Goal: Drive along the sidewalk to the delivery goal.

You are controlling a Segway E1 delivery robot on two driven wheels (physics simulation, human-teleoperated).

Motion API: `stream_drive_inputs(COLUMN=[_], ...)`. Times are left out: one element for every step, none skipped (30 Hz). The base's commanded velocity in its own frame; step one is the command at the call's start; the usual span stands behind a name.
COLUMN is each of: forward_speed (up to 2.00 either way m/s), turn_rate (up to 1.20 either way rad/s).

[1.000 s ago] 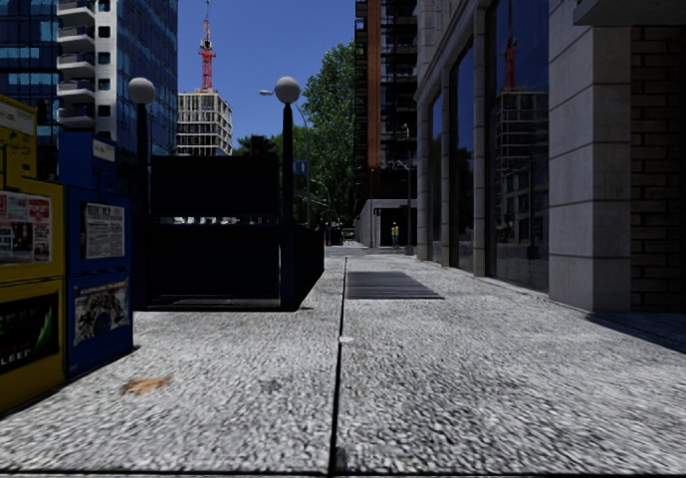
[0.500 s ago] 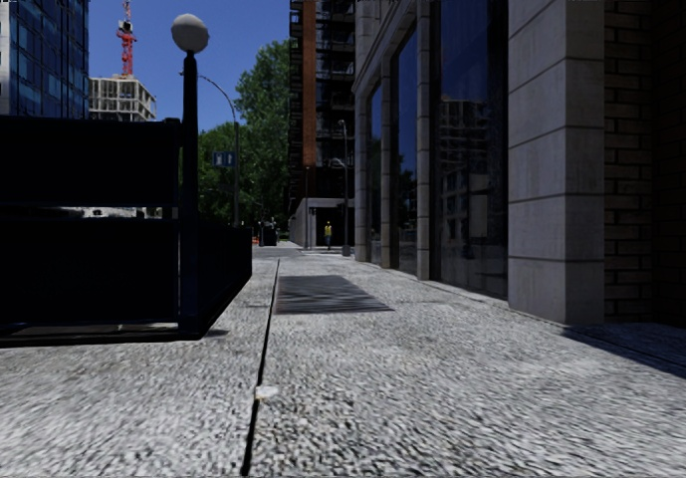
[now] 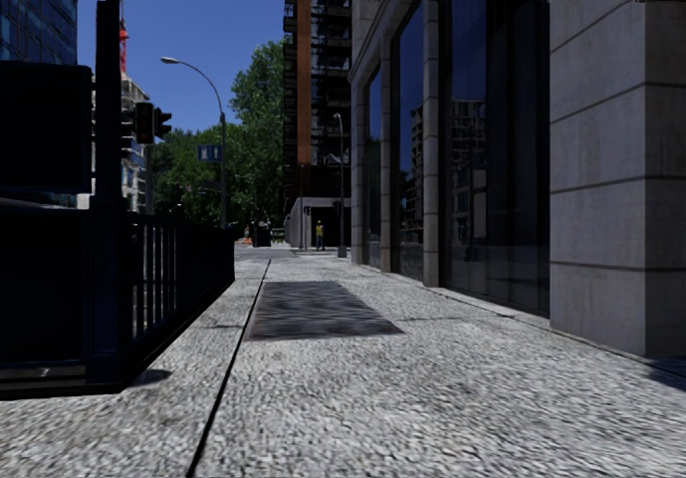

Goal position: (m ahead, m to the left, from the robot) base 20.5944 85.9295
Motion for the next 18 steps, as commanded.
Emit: stream_drive_inputs(forward_speed=[2.00, 2.00, 2.00, 2.00, 2.00, 2.00, 2.00, 2.00, 2.00, 2.00, 2.00, 2.00, 2.00, 2.00, 2.00, 2.00, 2.00, 2.00], turn_rate=[0.00, 0.00, 0.00, 0.00, 0.00, 0.00, 0.00, 0.00, 0.00, 0.00, 0.00, 0.00, 0.00, 0.00, 0.00, 0.00, 0.00, 0.00])
